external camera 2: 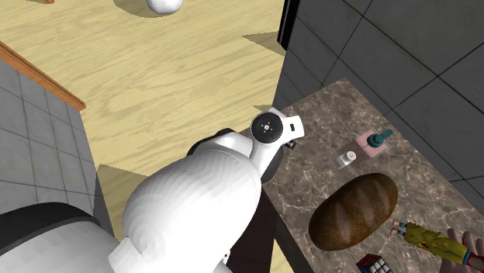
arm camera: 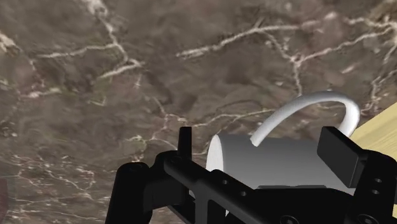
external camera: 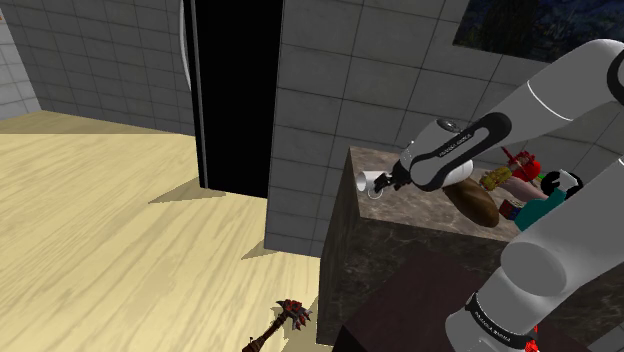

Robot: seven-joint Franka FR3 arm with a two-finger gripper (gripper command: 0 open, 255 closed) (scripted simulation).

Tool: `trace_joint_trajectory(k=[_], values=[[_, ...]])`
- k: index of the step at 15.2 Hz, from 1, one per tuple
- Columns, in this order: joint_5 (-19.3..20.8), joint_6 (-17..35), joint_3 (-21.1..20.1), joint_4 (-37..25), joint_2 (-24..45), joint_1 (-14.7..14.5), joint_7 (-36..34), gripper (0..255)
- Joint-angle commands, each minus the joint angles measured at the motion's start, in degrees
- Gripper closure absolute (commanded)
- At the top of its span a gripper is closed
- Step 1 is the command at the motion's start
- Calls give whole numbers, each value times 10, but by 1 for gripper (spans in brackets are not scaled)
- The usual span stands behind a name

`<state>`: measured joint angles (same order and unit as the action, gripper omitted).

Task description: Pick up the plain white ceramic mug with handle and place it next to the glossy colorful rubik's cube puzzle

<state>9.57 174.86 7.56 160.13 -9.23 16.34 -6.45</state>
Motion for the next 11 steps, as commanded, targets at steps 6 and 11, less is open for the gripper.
trace_joint_trajectory(k=[6, 11], values=[[1, 16, -1, -4, 19, 1, -2, 0], [1, 16, -1, -4, 19, 1, -2, 255]])
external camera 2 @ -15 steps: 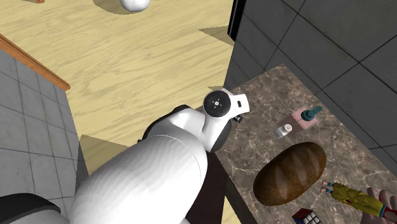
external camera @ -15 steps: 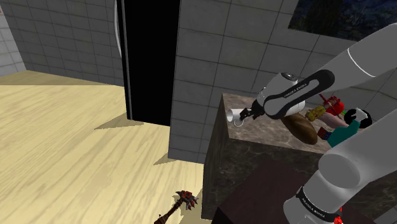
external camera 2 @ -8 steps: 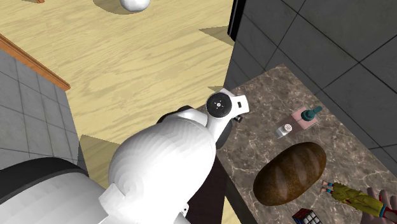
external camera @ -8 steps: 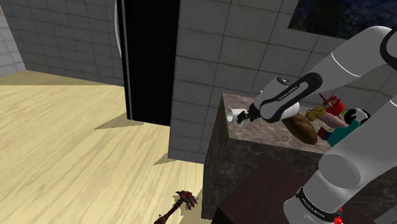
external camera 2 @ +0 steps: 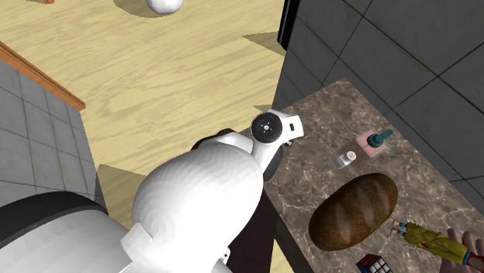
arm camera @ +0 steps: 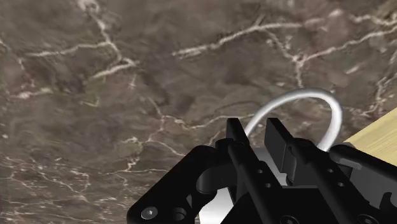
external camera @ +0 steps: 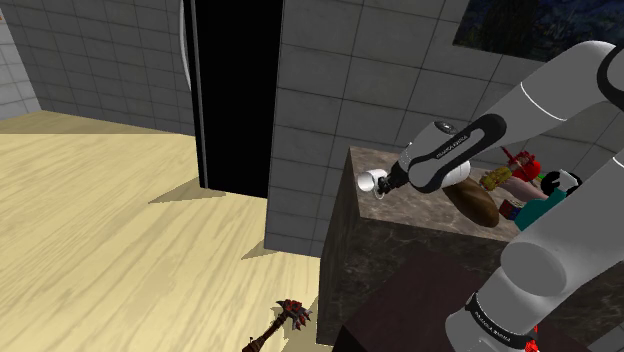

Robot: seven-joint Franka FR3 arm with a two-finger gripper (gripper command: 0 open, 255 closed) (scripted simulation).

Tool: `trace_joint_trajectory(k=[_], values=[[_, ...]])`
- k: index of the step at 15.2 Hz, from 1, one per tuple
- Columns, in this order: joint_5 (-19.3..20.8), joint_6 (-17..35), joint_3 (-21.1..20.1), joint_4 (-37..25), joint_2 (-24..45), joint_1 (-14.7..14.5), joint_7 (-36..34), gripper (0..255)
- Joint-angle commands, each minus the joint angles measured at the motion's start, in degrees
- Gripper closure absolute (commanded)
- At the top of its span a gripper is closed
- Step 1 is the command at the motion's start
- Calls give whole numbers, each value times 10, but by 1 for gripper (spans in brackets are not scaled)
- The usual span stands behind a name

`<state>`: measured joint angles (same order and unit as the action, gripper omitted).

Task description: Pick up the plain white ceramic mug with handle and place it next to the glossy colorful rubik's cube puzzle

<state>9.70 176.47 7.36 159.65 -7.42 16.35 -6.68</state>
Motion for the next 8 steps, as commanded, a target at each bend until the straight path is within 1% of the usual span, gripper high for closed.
trace_joint_trajectory(k=[1, 7, 8], values=[[0, -1, 1, 1, 1, 1, 0, 255], [0, 0, 1, 1, 1, 1, 0, 255], [-2, -11, 2, 0, -9, -1, 2, 255]])
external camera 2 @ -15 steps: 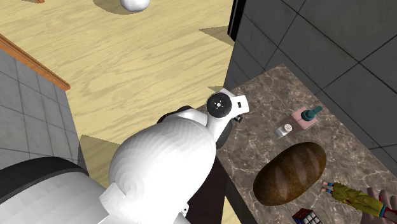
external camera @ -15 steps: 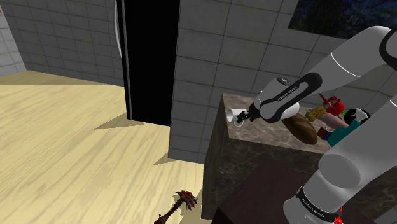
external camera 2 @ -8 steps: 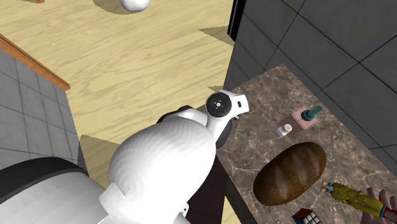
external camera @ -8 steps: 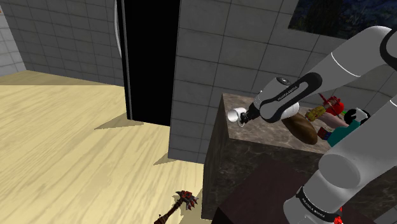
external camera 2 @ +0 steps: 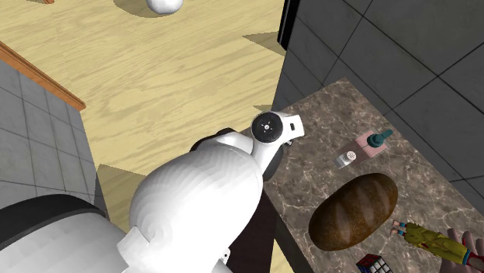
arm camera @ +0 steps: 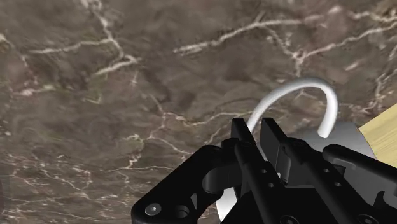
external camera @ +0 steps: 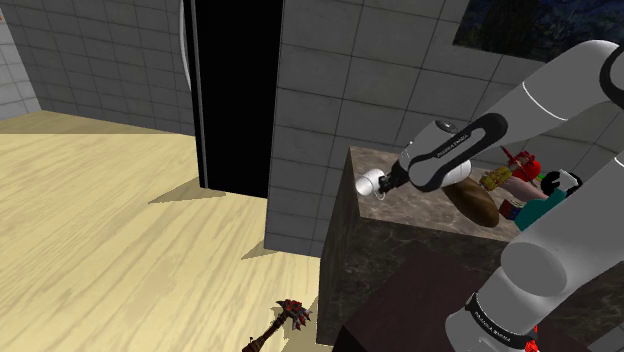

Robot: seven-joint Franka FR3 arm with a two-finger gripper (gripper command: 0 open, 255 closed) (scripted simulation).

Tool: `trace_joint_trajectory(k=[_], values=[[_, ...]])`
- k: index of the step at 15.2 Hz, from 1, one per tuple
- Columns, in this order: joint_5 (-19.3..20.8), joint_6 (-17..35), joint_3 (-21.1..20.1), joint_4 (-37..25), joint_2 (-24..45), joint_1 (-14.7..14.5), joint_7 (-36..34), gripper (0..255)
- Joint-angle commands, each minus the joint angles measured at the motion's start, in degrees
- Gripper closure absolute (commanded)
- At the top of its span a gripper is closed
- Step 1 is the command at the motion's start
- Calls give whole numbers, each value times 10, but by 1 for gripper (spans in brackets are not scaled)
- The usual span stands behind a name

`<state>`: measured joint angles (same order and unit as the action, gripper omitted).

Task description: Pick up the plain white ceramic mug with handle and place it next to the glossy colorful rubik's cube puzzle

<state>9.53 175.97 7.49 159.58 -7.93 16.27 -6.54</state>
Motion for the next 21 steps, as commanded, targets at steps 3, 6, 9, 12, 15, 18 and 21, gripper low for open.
trace_joint_trajectory(k=[3, 6, 9, 12, 15, 18, 21], values=[[-5, -38, 2, -2, -32, -4, 5, 255], [-8, -69, 3, -7, -59, -6, 8, 255], [-10, -100, 3, -13, -84, -8, 10, 255], [-12, -131, 3, -21, -107, -9, 12, 255], [-14, -161, 2, -30, -128, -11, 14, 255], [-16, -191, 2, -40, -148, -12, 16, 255], [-18, -220, 1, -52, -165, -13, 17, 255]])
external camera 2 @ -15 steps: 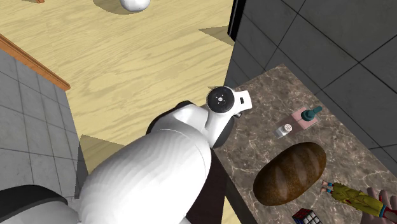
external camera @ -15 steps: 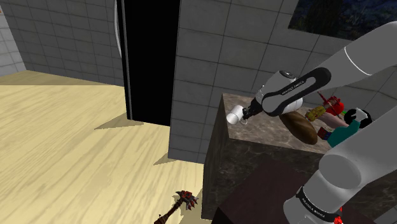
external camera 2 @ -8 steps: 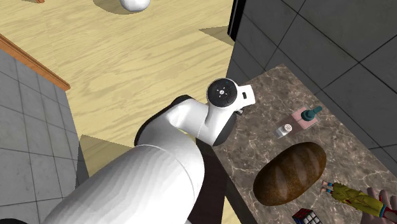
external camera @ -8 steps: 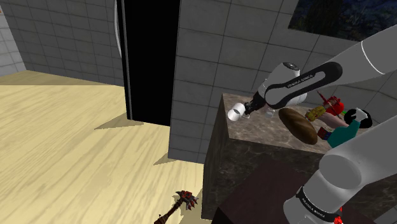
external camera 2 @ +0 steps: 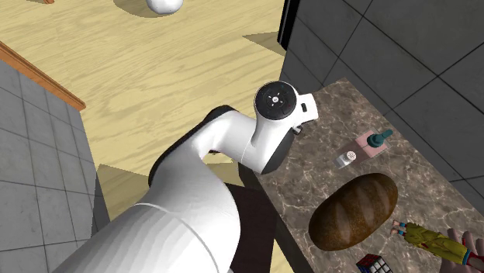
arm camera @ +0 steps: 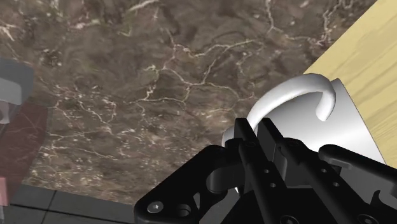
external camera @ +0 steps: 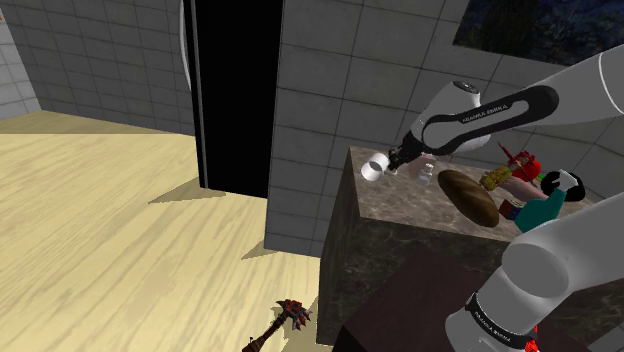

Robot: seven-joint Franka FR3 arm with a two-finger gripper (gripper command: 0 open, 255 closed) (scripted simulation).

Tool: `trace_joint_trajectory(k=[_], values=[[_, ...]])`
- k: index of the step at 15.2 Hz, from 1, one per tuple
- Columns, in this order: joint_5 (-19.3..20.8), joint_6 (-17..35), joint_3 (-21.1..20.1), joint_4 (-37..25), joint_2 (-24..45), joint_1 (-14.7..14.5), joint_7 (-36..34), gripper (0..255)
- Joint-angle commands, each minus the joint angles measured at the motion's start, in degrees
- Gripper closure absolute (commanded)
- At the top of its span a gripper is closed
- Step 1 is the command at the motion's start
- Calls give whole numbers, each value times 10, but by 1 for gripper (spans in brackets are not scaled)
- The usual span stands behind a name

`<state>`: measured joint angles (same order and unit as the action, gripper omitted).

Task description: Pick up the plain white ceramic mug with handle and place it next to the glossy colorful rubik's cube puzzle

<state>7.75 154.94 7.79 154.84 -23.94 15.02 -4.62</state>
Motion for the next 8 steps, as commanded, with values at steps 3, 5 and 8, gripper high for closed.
trace_joint_trajectory(k=[3, 5, 8], values=[[-2, -39, -3, -17, -21, -2, -1, 255], [-4, -57, -4, -26, -30, -2, 0, 255], [-4, -69, 9, -27, -43, 1, 18, 255]])
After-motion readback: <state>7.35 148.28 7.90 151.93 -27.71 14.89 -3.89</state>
